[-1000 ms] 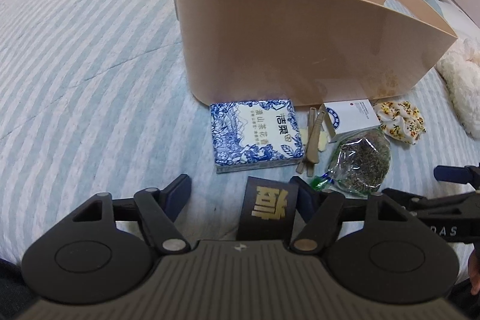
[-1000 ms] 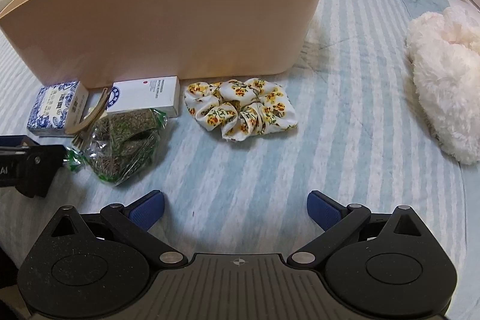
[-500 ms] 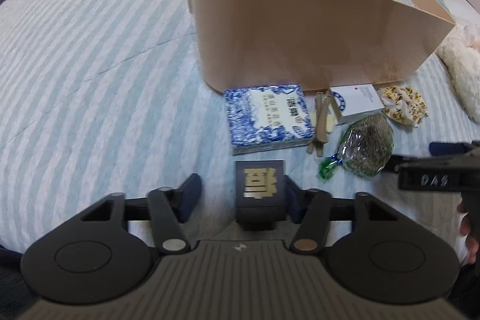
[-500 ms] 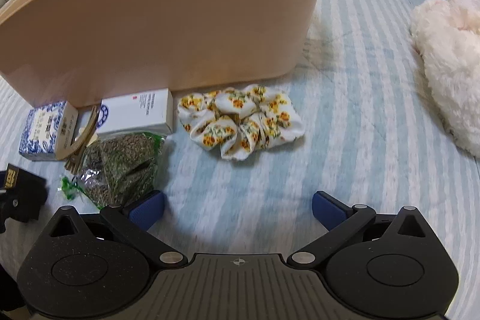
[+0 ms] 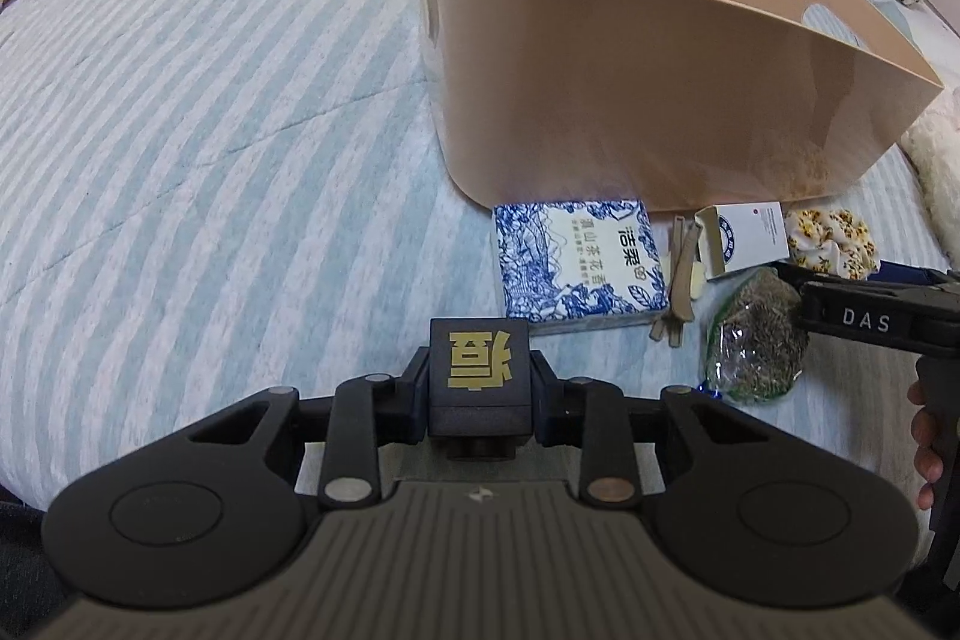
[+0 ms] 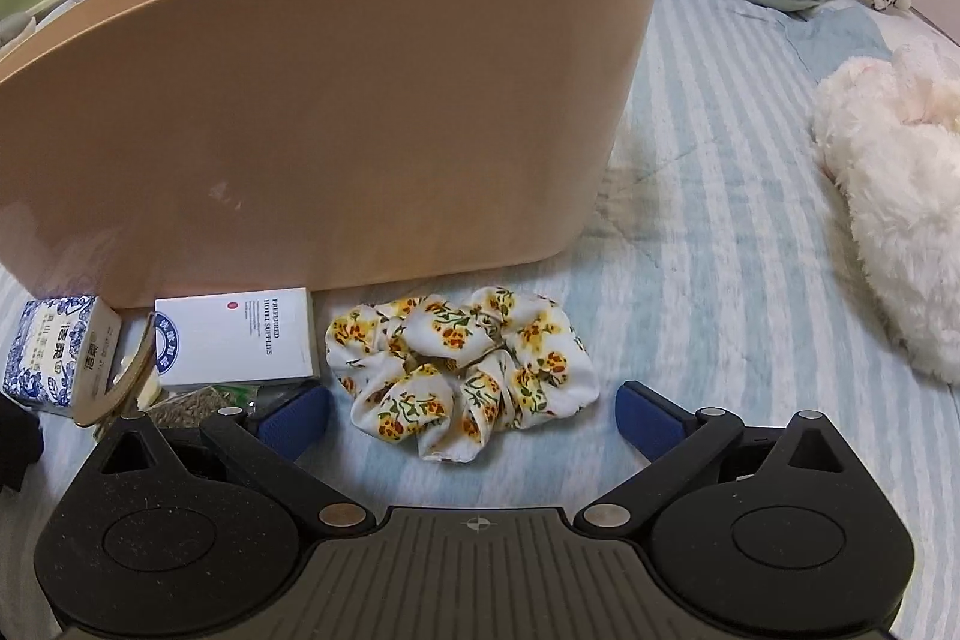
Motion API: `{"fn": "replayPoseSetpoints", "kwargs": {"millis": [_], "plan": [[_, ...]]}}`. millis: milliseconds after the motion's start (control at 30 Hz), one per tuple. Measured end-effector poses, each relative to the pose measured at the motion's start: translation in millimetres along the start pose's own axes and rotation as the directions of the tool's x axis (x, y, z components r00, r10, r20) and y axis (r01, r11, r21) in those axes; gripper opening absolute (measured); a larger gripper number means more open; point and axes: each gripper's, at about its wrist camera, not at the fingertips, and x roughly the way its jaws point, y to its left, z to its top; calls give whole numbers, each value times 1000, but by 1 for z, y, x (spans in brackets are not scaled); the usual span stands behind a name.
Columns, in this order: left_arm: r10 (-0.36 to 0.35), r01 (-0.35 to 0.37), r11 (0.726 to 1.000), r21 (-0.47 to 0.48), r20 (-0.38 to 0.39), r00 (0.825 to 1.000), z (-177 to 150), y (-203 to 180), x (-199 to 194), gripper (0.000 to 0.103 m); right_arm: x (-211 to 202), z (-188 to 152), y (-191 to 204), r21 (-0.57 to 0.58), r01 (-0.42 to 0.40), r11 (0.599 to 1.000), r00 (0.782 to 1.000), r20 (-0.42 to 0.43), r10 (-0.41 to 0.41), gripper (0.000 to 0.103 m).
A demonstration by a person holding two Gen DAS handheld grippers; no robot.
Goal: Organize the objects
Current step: 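Grasp the black gold-character box with the left tool while the right tool grasps the floral scrunchie, then carry both items over the basket and open both tools to release them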
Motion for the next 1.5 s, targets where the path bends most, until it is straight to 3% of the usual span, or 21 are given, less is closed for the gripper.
{"fn": "replayPoseSetpoints", "kwargs": {"millis": [33, 133, 233, 300, 333, 633, 933, 1167, 1367, 1500], "plan": [[-1, 1, 1000, -3, 2, 1000, 0, 1, 0, 33, -3, -2, -2, -9, -3, 1000, 1000, 8, 3, 101], [2, -1, 1000, -6, 10, 1000, 0, 0, -1, 33, -9, -4, 0, -39, -13, 999, 999, 38, 15, 81], [7, -7, 1000, -4, 17, 1000, -1, 0, -2, 33, -15, -5, 2, -69, -13, 998, 998, 68, 18, 53], [10, -9, 1000, -3, 20, 1000, -1, -1, -3, 33, -24, -10, 9, -82, -4, 997, 996, 83, 11, 24], [11, -11, 1000, -5, 22, 1000, -1, -1, -4, 33, -28, -10, 11, -88, -3, 996, 996, 85, 11, 20], [19, -18, 999, -29, 35, 999, 1, 1, -23, 33, -56, -17, 3, -60, -29, 998, 995, 93, 35, 16], [-20, 21, 1000, -8, 124, 992, 17, -2, -70, 33, -111, -6, 0, -13, -108, 994, 971, 212, 108, 16], [-73, 68, 997, 30, 228, 971, 45, -12, -110, 33, -140, 27, -7, 13, -151, 988, 941, 307, 140, 17], [-51, 28, 997, 75, 325, 944, 75, -27, -126, 33, -141, 61, -3, 17, -172, 985, 920, 360, 154, 17], [-45, 6, 994, 107, 362, 931, 94, -41, -120, 33, -130, 79, 2, 7, -166, 986, 923, 352, 153, 17]]}}
